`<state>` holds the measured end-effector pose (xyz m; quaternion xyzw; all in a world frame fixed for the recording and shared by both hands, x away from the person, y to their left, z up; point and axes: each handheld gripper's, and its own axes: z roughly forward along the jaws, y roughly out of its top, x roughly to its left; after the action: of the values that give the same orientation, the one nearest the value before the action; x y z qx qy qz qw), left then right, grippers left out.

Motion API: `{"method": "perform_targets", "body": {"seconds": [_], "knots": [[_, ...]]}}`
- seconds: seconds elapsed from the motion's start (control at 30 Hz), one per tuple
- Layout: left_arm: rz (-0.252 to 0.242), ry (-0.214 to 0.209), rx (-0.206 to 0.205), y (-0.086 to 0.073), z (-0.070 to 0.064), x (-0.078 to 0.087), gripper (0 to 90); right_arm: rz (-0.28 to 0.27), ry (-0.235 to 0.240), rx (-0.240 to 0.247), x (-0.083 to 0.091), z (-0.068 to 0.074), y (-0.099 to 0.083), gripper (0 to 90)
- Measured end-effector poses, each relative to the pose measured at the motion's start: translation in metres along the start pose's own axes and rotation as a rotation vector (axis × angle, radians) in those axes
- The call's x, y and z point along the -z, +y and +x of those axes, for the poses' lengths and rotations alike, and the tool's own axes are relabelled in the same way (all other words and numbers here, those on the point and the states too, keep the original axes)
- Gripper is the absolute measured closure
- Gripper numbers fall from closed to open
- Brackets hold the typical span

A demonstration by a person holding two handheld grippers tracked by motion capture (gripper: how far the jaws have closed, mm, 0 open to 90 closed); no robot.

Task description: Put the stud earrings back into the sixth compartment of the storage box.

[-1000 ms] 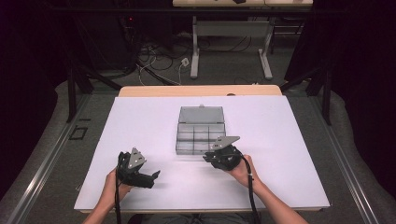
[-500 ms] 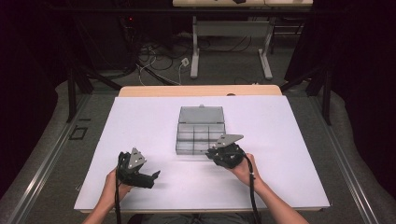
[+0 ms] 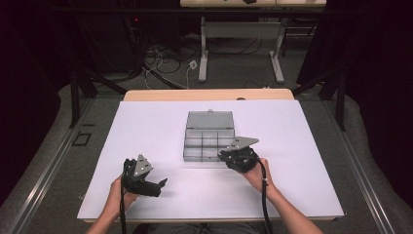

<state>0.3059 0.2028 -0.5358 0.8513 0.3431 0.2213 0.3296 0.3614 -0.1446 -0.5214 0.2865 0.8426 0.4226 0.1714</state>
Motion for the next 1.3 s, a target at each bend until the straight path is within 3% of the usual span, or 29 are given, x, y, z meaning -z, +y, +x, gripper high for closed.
{"method": "perform_targets", "body": {"seconds": [0.67,1.07,1.3], "knots": [[0.007,-0.002,-0.01,0.0,0.0,-0.001,0.1,-0.03,-0.085,-0.037,-0.004,-0.013,0.0,79.5],[0.009,-0.003,-0.007,0.0,-0.001,-0.002,0.1,-0.007,-0.103,-0.059,-0.012,-0.018,-0.002,78.6],[0.009,-0.003,-0.009,0.0,-0.001,-0.002,0.1,0.015,-0.101,-0.06,-0.014,-0.018,-0.003,65.9]]}}
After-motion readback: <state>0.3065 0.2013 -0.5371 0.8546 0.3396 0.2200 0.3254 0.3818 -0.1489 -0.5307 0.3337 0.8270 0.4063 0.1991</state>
